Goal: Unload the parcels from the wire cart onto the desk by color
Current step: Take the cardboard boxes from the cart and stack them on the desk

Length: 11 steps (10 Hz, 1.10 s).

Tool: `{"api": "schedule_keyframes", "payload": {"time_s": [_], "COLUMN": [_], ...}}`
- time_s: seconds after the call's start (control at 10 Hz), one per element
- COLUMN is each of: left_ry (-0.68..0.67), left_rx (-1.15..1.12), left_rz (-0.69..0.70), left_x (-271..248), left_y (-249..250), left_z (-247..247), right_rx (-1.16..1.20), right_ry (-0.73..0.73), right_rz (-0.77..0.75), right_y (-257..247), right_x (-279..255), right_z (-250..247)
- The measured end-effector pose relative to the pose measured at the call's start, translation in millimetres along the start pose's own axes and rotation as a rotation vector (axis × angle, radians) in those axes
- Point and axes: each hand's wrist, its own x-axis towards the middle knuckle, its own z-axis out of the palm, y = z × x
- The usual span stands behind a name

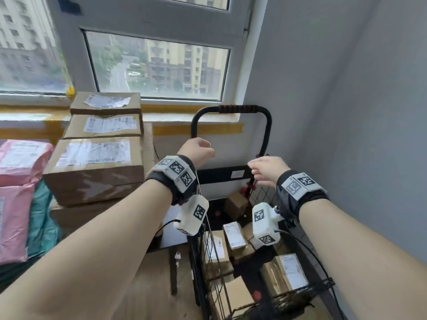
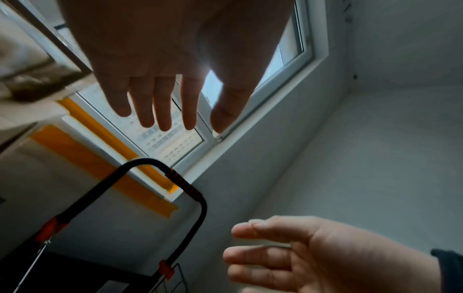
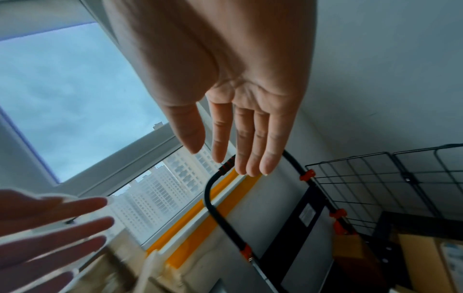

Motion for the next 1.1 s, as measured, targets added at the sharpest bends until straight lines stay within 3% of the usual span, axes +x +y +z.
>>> {"api": "schedule_keyframes", "payload": {"time_s": [0.2,0.4,0.6,0.8,1.0,1.1], "left_ry": [-0.042,-0.112,-0.106,-0.05,-0.124,-0.205], "left_rx": [0.073,0.135,0.13,0.083,-0.067,-0.122], "left_rz": [-0.095,-0.295,-0.519,-0.738,-0.903,-0.945], "left_x": [67,125,149,152,141,138], "left_y": [-5,-31,-86,-167,-250,-274], "left_z": [108,217,259,290,343,387], "right_rx": [-0.073,-0.13,-0.174,-0.248,-0.357,-0.36], "right_ry": [0.004,-0.111,-0.279,-0.366,-0.418,-0.307], "right_rz": [0.023,0.12,0.234,0.384,0.499,0.654], "right_y": [65,137,200,276,340,365], "right_x": [99,204,268,294,305,308], "right_z": [-65,-107,-97,-57,-21,-22]}}
